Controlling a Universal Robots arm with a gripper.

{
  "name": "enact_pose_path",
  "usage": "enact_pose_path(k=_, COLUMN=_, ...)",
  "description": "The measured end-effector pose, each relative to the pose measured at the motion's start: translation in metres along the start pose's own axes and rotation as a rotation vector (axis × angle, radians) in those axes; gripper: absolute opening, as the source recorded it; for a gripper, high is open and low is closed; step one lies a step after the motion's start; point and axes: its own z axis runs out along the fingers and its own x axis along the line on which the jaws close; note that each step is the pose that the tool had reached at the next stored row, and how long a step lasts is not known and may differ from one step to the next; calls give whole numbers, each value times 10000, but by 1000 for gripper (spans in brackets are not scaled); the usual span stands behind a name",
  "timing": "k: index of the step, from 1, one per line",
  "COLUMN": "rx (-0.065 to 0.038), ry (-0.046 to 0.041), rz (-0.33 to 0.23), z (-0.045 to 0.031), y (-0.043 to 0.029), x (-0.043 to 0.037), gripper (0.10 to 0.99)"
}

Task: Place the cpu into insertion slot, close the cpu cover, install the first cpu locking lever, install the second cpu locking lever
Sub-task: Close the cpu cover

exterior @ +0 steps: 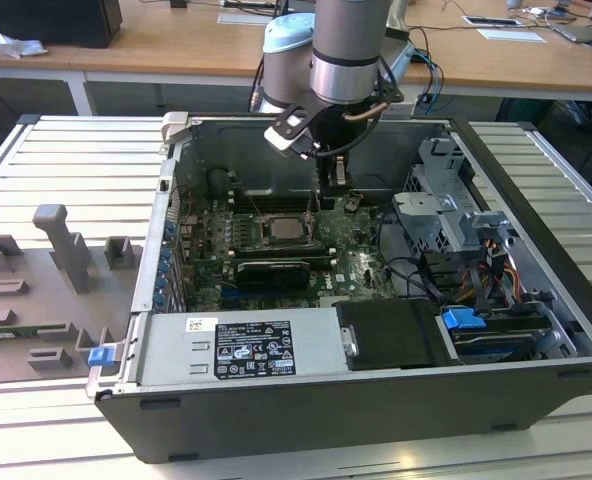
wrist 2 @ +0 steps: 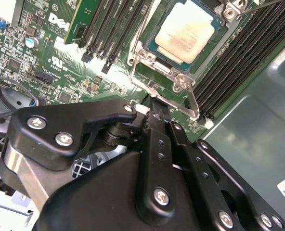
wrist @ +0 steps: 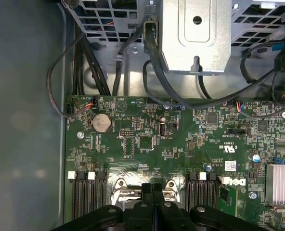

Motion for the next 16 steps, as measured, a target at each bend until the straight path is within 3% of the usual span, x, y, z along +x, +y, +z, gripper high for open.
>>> enact_pose_path(k=16, rx=0, ry=0, rz=0, z=-2, y=-70, x=2, gripper=106)
